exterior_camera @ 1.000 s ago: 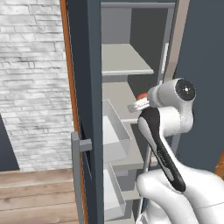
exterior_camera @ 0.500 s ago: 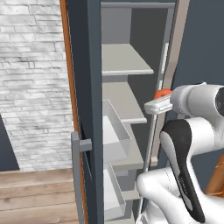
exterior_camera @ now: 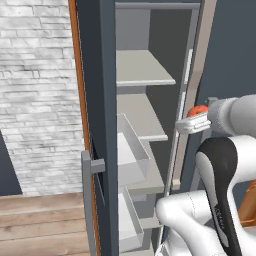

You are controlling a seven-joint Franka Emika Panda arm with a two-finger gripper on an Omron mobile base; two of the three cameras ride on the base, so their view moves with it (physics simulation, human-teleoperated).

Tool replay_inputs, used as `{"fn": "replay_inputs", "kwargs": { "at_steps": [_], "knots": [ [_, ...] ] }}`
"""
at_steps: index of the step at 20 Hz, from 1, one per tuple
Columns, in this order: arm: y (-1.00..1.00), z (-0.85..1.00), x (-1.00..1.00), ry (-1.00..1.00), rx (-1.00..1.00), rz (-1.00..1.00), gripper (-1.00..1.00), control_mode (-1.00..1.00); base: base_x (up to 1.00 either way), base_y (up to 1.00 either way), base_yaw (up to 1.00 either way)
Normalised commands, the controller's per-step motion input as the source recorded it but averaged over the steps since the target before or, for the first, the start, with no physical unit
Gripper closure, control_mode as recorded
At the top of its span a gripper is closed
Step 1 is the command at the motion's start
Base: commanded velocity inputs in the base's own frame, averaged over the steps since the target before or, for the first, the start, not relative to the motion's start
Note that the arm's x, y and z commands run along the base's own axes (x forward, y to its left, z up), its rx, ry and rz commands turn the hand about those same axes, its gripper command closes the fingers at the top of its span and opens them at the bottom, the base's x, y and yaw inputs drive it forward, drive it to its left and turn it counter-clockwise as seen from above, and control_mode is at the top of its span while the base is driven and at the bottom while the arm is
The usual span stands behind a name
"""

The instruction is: Take the cucumber and squash out of the freezer and place them in the tupperware container on the counter. Then put the tupperware containing the vegetables back in the freezer.

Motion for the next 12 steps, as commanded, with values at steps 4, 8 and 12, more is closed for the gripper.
{"fn": "replay_inputs", "kwargs": {
  "at_steps": [4, 8, 12],
  "knots": [
    [-0.01, 0.00, 0.00, 0.06, 0.00, -0.03, 1.00, -1.00, 0.00, 0.00, 0.00],
    [-0.01, 0.00, 0.00, 0.00, 0.00, -0.01, 1.00, 1.00, 0.00, 0.00, 0.00],
    [0.00, 0.00, 0.00, 0.00, 0.00, 0.00, 1.00, 1.00, -0.34, -0.25, -0.01]
  ]
}}
